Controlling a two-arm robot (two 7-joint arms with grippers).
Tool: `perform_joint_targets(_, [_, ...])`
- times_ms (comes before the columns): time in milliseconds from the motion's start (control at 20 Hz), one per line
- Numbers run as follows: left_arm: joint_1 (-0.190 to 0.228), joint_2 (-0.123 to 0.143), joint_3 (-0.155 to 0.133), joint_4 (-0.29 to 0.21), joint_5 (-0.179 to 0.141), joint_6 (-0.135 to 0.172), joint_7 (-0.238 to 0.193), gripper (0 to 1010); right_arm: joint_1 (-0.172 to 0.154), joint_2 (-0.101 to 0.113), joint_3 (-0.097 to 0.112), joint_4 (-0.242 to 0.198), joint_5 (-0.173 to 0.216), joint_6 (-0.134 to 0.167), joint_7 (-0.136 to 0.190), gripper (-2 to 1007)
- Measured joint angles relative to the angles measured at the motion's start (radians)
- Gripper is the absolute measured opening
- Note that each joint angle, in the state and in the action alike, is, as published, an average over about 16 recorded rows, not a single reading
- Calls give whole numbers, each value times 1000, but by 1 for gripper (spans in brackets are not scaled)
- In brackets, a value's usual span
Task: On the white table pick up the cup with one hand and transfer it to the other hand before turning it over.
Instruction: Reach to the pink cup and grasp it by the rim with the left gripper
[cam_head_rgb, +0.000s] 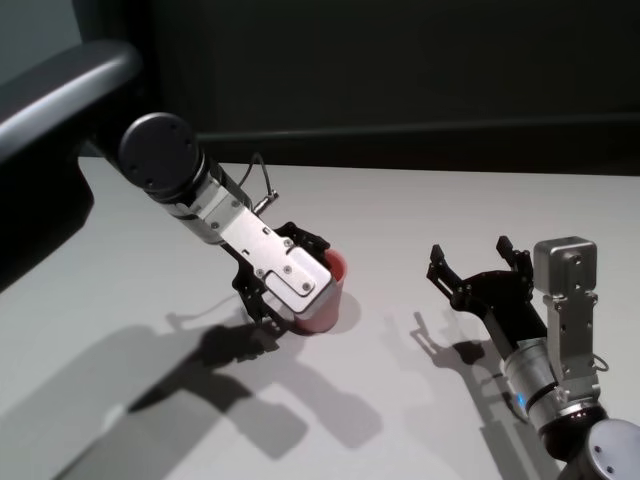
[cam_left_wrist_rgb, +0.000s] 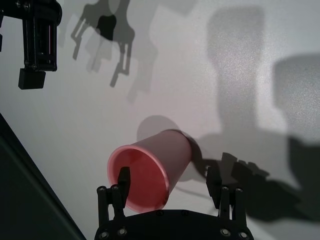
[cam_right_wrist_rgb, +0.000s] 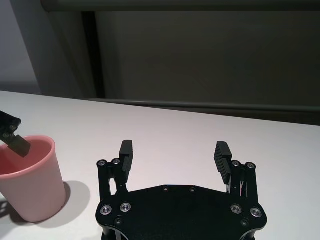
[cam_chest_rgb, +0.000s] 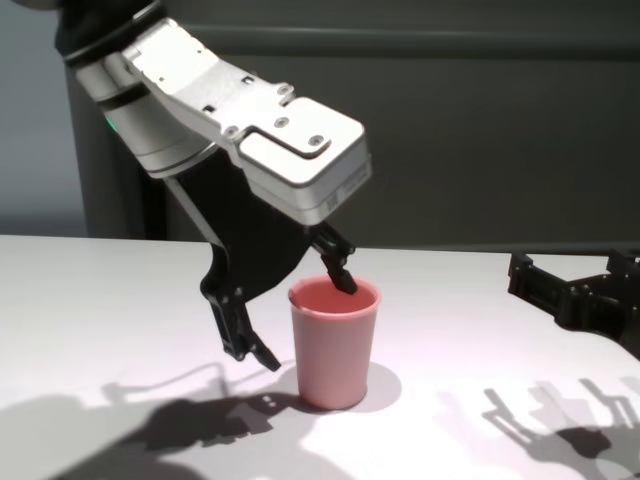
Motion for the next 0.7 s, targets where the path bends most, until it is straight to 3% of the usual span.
perform_joint_targets(700, [-21,-35,49,87,0,-31,21,1001,0,0,0,0,0,0,0,1000])
